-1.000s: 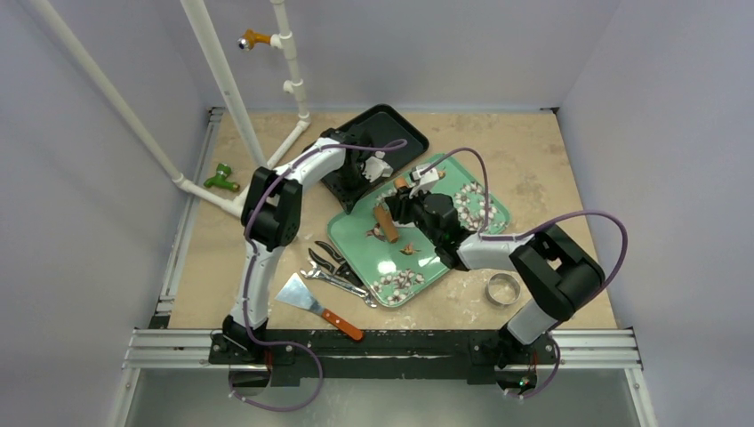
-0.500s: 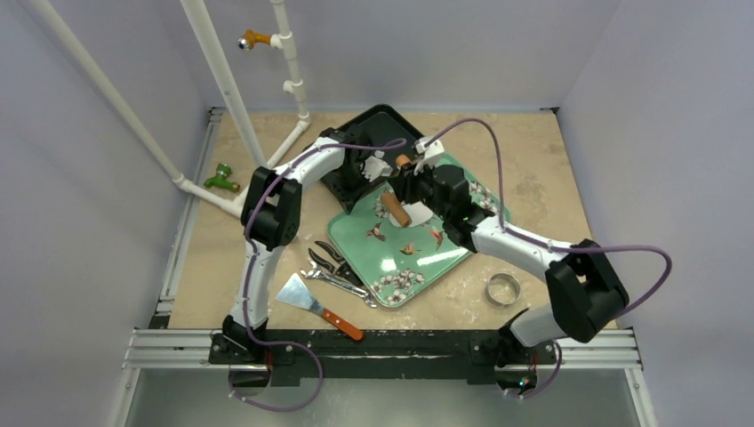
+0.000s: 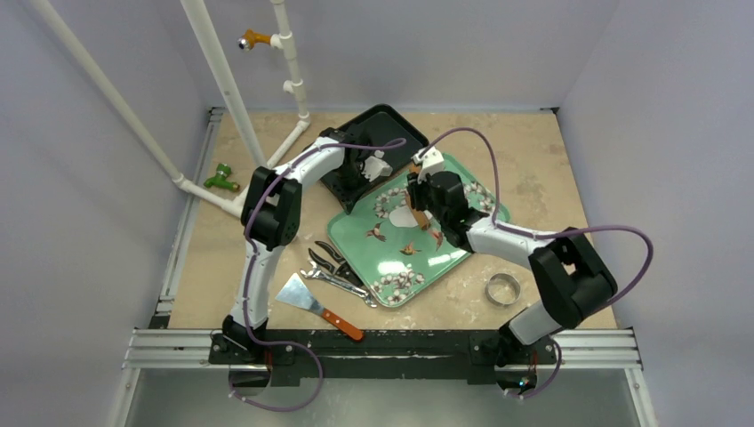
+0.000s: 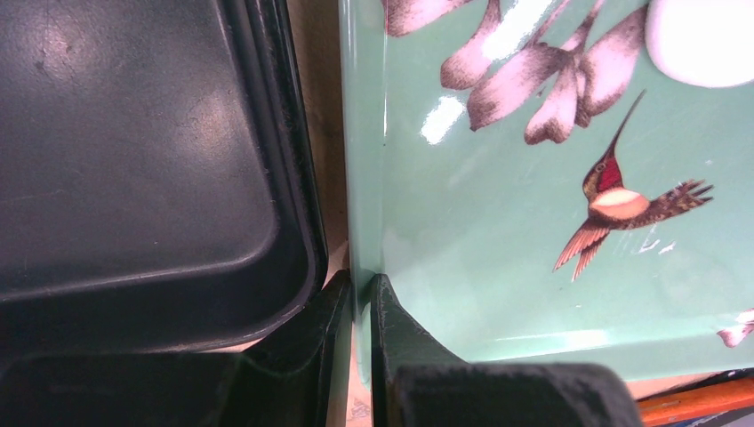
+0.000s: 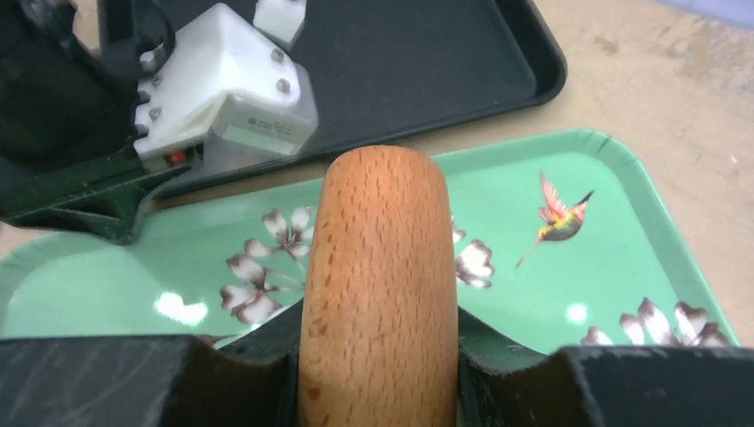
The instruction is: Roll out the dumpling wrappers from the dough
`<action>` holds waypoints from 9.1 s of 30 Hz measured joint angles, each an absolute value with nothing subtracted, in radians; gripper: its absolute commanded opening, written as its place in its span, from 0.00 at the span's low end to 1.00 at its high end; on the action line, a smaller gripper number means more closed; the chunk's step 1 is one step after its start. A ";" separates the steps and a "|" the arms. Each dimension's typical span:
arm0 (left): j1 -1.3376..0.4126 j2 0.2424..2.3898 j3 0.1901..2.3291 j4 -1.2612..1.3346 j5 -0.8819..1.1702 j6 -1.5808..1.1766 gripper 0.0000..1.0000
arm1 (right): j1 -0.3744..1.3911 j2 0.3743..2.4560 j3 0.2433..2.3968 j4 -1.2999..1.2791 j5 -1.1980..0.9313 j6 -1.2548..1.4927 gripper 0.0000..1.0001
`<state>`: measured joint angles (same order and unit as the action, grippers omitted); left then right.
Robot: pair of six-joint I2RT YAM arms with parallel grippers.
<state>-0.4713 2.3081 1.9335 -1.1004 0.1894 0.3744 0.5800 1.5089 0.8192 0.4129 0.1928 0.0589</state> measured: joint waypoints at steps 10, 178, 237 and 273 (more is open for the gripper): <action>-0.469 2.307 1.929 -1.095 0.184 0.379 0.00 | 0.662 1.546 0.694 0.583 0.382 0.111 0.00; -0.492 2.191 1.736 -0.925 0.075 0.449 0.00 | 0.617 1.380 0.663 0.182 0.822 0.577 0.00; -0.478 2.183 1.723 -0.913 0.109 0.456 0.00 | 0.764 1.554 0.834 0.091 0.951 0.720 0.00; -0.478 2.182 1.721 -0.913 0.109 0.456 0.00 | 0.615 1.299 0.682 0.034 0.724 0.599 0.00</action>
<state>-0.4778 2.1822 1.7214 -0.9127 0.1089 0.4564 0.6151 1.2991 0.6819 0.0338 0.7242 0.5987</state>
